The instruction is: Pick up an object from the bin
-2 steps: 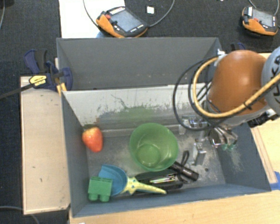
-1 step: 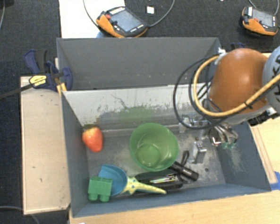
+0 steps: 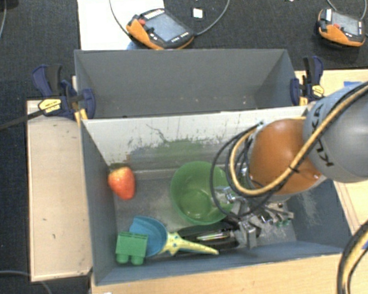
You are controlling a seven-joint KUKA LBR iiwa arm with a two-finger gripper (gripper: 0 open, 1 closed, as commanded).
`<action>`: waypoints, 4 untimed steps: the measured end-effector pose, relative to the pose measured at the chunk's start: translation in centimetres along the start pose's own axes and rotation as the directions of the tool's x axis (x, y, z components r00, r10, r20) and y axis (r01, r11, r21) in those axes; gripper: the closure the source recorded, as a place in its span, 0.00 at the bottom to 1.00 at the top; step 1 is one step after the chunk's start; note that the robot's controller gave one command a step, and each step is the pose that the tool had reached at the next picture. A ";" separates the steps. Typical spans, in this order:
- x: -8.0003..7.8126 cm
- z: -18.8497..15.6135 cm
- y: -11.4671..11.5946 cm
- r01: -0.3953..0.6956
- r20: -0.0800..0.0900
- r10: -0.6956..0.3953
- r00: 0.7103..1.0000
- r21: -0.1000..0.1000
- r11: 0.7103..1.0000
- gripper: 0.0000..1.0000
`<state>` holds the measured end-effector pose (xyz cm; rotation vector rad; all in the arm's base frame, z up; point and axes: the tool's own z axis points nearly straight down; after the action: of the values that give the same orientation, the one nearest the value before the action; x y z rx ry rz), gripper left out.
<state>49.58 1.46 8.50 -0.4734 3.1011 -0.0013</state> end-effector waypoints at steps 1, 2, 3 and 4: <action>2.0 -6.0 -0.8 -0.084 0.009 0.084 0.996 0.002 0.996 0.00; -2.1 -1.5 -0.7 -0.200 -0.002 0.200 0.980 -0.002 0.980 0.00; -1.0 1.5 -3.2 -0.116 0.011 0.116 0.993 0.001 0.993 0.00; -7.4 2.2 -2.2 -0.569 -0.078 0.569 0.819 0.018 0.822 1.00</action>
Offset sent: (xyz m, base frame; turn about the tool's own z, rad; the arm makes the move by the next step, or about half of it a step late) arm 0.0211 -0.0008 0.0150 0.2018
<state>57.29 1.52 6.36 0.4858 3.1801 -0.0086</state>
